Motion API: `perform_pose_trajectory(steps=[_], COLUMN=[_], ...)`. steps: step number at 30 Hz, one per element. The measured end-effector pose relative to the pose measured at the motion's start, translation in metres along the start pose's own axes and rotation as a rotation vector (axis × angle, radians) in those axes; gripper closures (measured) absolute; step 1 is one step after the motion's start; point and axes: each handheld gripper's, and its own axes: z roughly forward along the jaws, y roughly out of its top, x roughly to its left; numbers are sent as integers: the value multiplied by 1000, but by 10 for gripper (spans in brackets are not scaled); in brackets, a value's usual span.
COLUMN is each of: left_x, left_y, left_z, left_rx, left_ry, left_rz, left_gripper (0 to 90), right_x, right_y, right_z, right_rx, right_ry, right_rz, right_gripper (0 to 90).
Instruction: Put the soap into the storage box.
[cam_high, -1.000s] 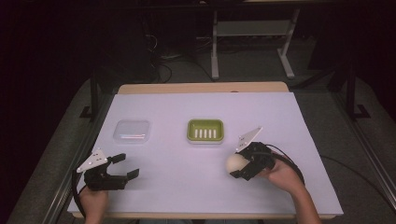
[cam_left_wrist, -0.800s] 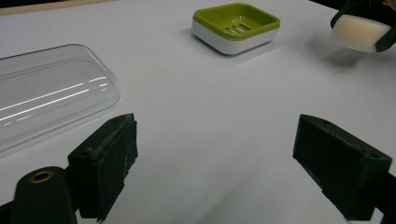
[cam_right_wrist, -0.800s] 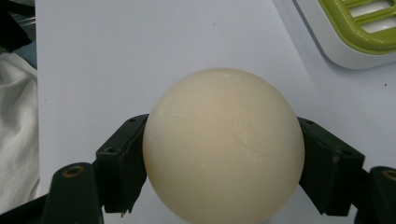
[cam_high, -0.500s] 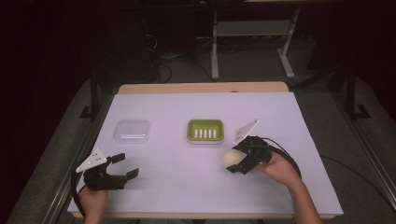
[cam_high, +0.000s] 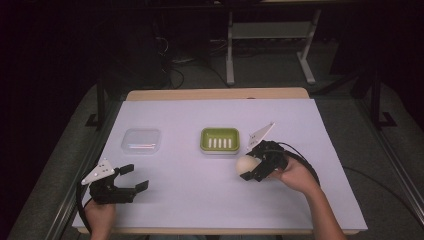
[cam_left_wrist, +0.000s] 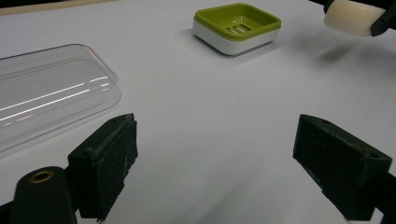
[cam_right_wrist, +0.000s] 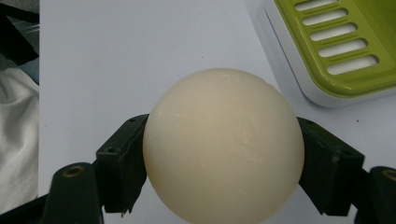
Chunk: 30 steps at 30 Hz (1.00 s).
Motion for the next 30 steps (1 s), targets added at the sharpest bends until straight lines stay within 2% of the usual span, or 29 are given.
perform_pose_trajectory(steps=[21,30], left_x=[-1,-1], left_y=[1,1], left_z=[-1,-1], left_rx=[0,0], left_ry=[-2,-2], left_rz=[-2,-2], left_gripper=[132,132], right_x=[-2,-5], right_y=[26,36], right_z=[1,0], right_rx=[11,12], right_ry=[-7,1], right_rz=[-40,-38], right_gripper=[242,242])
